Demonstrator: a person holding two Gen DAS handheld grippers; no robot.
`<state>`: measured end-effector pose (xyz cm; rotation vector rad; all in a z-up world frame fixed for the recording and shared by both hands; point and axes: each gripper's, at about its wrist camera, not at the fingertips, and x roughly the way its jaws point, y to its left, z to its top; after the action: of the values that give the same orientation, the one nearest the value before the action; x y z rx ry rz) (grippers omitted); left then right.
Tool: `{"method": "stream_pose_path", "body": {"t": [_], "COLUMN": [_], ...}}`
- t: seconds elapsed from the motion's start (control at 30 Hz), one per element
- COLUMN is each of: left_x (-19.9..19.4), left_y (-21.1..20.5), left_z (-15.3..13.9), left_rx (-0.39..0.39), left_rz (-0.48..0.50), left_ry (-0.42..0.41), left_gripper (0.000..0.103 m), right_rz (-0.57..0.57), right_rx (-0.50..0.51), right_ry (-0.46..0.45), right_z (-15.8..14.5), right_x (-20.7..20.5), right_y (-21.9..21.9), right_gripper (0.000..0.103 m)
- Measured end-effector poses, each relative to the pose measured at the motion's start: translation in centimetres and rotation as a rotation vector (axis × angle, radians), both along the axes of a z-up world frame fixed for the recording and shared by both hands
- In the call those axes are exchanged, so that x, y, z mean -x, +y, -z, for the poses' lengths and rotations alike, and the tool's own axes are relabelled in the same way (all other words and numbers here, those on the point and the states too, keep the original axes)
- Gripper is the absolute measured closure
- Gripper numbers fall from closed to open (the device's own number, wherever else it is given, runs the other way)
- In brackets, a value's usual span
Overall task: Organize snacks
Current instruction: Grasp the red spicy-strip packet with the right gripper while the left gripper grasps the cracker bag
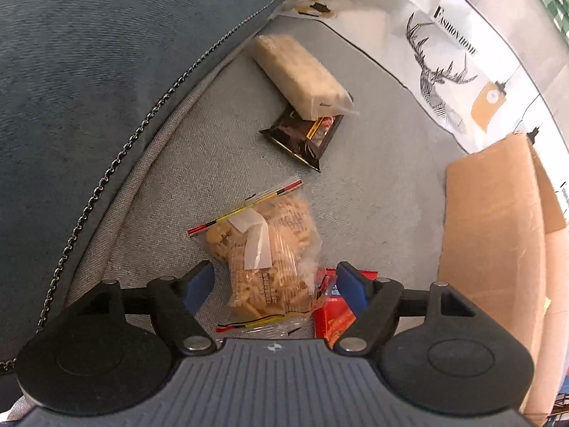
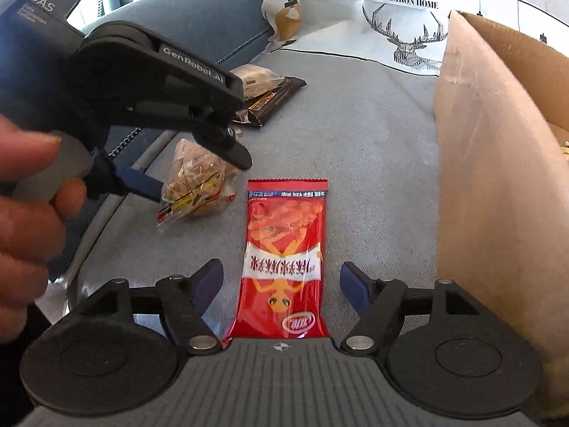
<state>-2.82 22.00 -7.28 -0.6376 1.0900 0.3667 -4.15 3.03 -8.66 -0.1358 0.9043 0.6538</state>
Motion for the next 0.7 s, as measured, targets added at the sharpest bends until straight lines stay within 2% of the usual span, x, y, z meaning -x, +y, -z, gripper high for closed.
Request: {"method": "stream_pose_path", "body": {"t": [0.3, 0.33, 0.4, 0.43, 0.7], "left_x": [-0.69, -0.72, -0.8, -0.83, -0.64], "left_y": [-0.4, -0.48, -0.63, -0.65, -0.62], "left_z": [0.12, 0.09, 0.1, 0.14, 0.18], "left_rx": [-0.041, -0.046, -0.056, -0.059, -0.072], "left_rz": [0.013, 0.016, 0.022, 0.023, 0.021], "left_ry": [0.013, 0.014, 0.016, 0.016, 0.015], "left_gripper": [0.023, 0.023, 0.023, 0.023, 0.028], "right_rz": [-0.026, -0.03, -0.035, -0.038, -0.016], "right_rx": [0.063, 0.075, 0.078, 0.072, 0.063], "right_ry": [-0.054, -0.066, -0.079, -0.083, -0.085], "right_z": [0.81, 0.85, 0.76, 0.69, 0.26], "right_x": [-0.27, -0.15, 0.17, 0.2, 0.27], "right_y": [0.96, 1.04, 0.95, 0.9, 0.3], "right_gripper": [0.028, 0.03, 0.041, 0.052, 0.056]}}
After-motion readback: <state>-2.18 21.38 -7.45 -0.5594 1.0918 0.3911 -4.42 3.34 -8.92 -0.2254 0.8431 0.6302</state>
